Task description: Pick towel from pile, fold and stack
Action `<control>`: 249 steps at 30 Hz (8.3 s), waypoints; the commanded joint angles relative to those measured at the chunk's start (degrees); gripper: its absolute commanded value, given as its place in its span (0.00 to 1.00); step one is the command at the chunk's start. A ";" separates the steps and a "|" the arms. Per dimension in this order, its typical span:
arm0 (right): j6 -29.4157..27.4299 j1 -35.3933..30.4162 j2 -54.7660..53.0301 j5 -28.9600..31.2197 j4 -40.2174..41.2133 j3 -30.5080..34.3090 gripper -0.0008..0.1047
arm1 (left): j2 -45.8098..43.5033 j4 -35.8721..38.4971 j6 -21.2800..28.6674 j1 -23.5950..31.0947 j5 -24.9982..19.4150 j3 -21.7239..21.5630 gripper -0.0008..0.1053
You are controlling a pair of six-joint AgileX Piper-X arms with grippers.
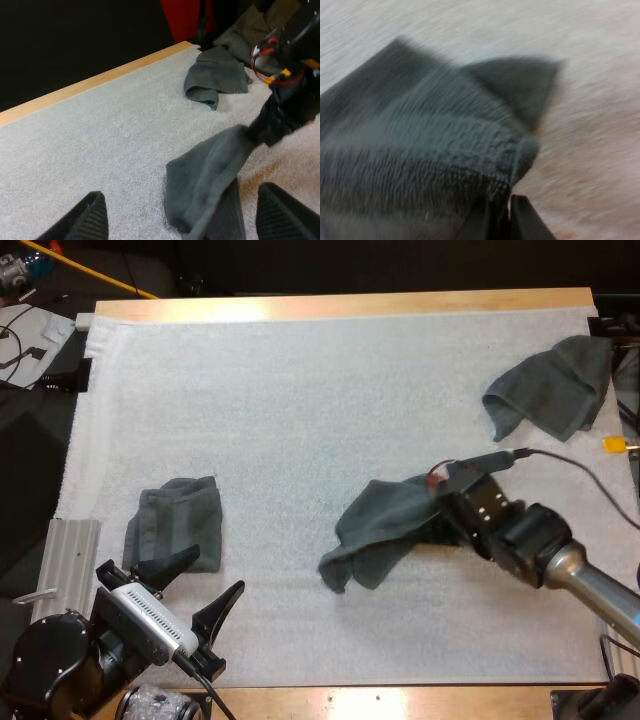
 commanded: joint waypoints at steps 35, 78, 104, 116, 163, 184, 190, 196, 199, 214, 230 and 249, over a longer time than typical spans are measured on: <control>0.23 -8.27 -2.77 -2.61 12.55 -0.57 0.59 | -0.07 2.85 -0.62 -0.20 0.34 -0.31 0.57; 13.30 -19.62 11.37 -22.41 -15.36 13.33 0.23 | 0.18 13.07 -0.70 -0.10 0.86 -0.39 0.57; 2.40 -19.69 -2.66 -14.86 4.88 12.72 0.01 | 8.92 13.02 0.79 -1.02 7.65 3.06 0.57; 1.60 -19.97 -3.73 -13.50 10.08 12.88 0.01 | 20.99 7.11 -0.66 -10.41 8.62 5.63 0.57; 1.17 -19.71 -4.44 -14.66 10.10 12.63 0.01 | 72.11 -22.84 -13.73 -23.38 11.64 5.32 0.50; 1.36 -19.77 -4.62 -14.44 10.10 12.71 0.01 | 73.00 -24.87 -16.70 -23.59 14.93 5.54 0.03; 0.89 -19.79 -5.05 -15.37 10.10 12.50 0.01 | 68.91 -23.34 -15.73 -23.54 14.23 5.35 0.01; 0.58 -19.72 -11.66 -16.80 10.68 9.63 0.01 | 58.79 -17.63 -13.48 -23.44 11.70 4.71 0.01; 0.87 -19.75 -16.24 -17.03 11.92 7.20 0.01 | 53.88 -13.10 -12.05 -23.18 9.31 2.93 0.01; 6.19 -9.94 -25.25 -17.26 22.52 -5.56 0.01 | 42.78 3.96 -9.90 -22.97 7.40 -11.59 0.01; 19.00 8.23 -27.08 -12.48 33.09 -14.63 0.01 | 35.81 13.55 -11.66 -28.28 5.61 -13.57 0.01; 21.97 10.43 -11.19 1.46 20.89 -4.48 0.01 | 42.42 2.44 -7.08 -22.74 -3.52 -4.40 0.01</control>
